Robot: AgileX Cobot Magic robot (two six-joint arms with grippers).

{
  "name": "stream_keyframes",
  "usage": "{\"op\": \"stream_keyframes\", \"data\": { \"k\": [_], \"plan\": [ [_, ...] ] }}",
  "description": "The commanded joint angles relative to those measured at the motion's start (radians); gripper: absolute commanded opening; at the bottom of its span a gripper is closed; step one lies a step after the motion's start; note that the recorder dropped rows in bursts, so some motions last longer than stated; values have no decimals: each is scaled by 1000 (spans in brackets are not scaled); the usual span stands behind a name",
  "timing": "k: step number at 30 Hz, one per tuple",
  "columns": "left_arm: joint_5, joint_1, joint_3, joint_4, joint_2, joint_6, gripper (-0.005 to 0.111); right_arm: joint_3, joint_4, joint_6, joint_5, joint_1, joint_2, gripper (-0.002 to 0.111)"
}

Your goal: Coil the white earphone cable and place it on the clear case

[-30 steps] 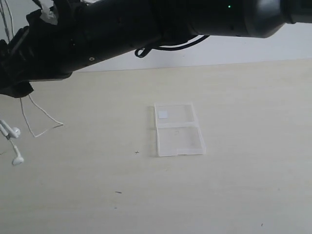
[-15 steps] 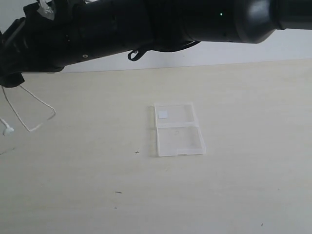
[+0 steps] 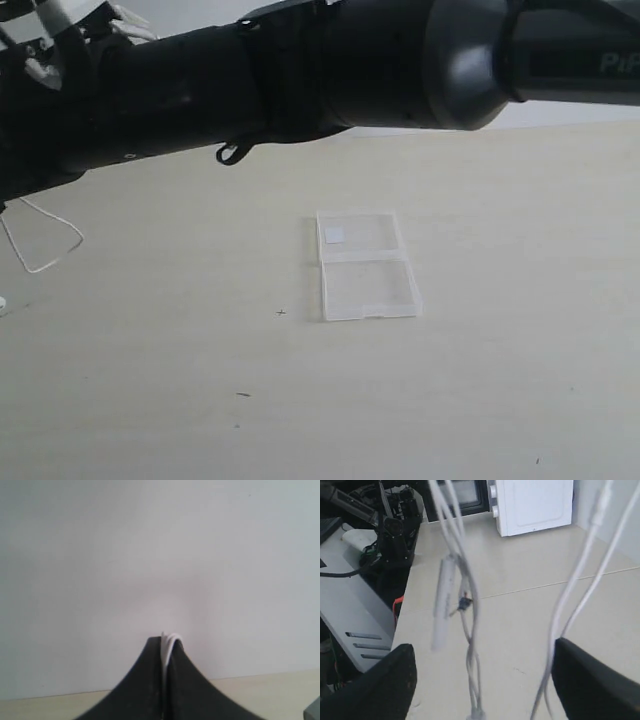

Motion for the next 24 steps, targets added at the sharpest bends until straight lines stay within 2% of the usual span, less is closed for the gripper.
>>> {"op": "stream_keyframes", "data": {
  "k": [1,12,17,24],
  "plan": [
    [1,5,-5,16,2,-27,0,2,72,-76,-84,26,0,72],
    [0,5,-5,17,2,-27,0,2,100,-67,-211,26,0,72],
    [-2,5,-5,23,2,-27,0,2,102,-67,-207,26,0,72],
    [-2,5,-5,23,2,-27,0,2,124,-63,-91,26,0,72]
  ]
}}
